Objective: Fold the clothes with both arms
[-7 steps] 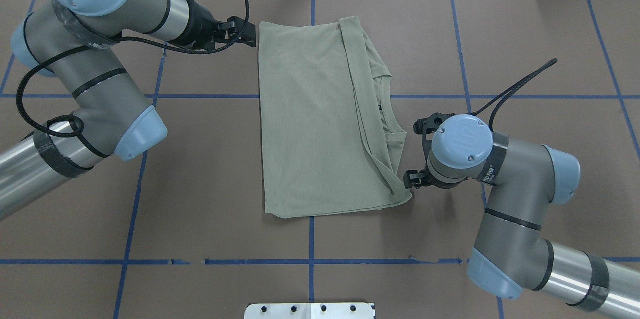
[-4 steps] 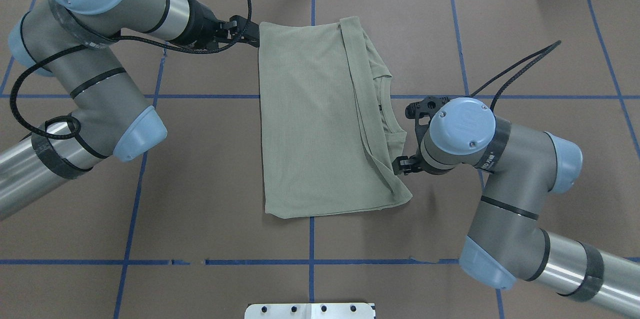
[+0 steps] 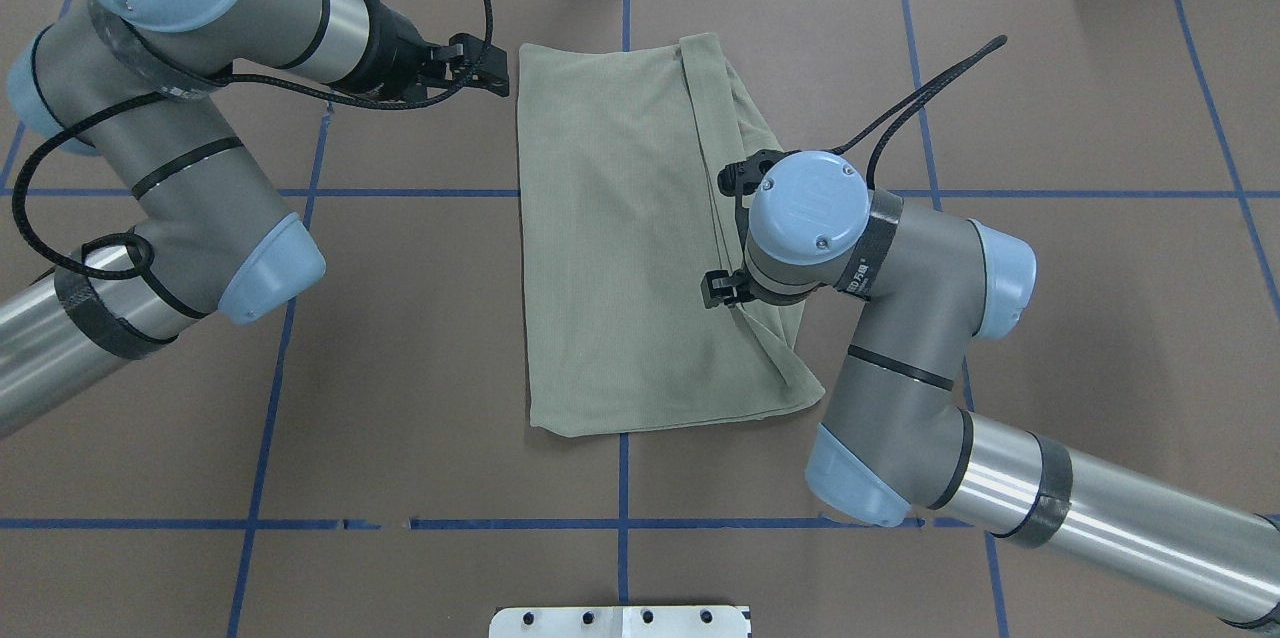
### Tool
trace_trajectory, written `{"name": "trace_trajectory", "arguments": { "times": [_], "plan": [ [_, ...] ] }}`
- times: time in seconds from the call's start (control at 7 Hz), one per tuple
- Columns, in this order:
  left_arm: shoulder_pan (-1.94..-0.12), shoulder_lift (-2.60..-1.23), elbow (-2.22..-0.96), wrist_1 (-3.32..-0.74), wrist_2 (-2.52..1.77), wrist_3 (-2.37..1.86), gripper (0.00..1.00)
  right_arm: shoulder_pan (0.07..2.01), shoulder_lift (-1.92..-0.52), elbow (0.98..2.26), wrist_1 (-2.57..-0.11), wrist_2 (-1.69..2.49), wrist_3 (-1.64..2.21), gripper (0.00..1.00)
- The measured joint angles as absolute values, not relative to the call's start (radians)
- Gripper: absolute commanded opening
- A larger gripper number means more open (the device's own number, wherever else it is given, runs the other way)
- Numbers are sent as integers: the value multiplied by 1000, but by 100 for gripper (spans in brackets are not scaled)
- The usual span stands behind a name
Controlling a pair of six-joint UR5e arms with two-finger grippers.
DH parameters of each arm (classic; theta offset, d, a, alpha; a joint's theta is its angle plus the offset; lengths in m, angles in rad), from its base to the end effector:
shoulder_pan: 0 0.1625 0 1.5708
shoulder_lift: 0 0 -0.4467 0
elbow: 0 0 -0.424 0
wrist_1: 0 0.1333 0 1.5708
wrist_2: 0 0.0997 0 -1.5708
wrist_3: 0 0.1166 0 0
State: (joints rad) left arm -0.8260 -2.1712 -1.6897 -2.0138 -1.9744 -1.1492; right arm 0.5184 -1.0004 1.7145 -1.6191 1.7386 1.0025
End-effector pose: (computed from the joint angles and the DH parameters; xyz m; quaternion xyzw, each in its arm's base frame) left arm 0.4165 -0.5808 0.2028 0.1782 0.5344 -0.0567 0.8243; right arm -0.5612 -0.4512 0.2896 0.1006 -0.3197 -0.0509 0.9408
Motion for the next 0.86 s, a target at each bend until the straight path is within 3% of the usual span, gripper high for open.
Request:
{"name": "trace_trajectory", "arguments": {
  "times": [0.29,0.71,0.86],
  "plan": [
    [-826,-2170,-1691,-2014,-1976,-1151,100,518,-990,1616,-1479,1723,996,63],
    [-826,-2175,-1698,-2013,-1978,-1151,100,518,-986,1587,-1424,1734,995,23],
    [-826,-2175,-1709,-2008,-1980,-1152,100,519,-986,1588,-1423,1741,993,18]
  ]
}}
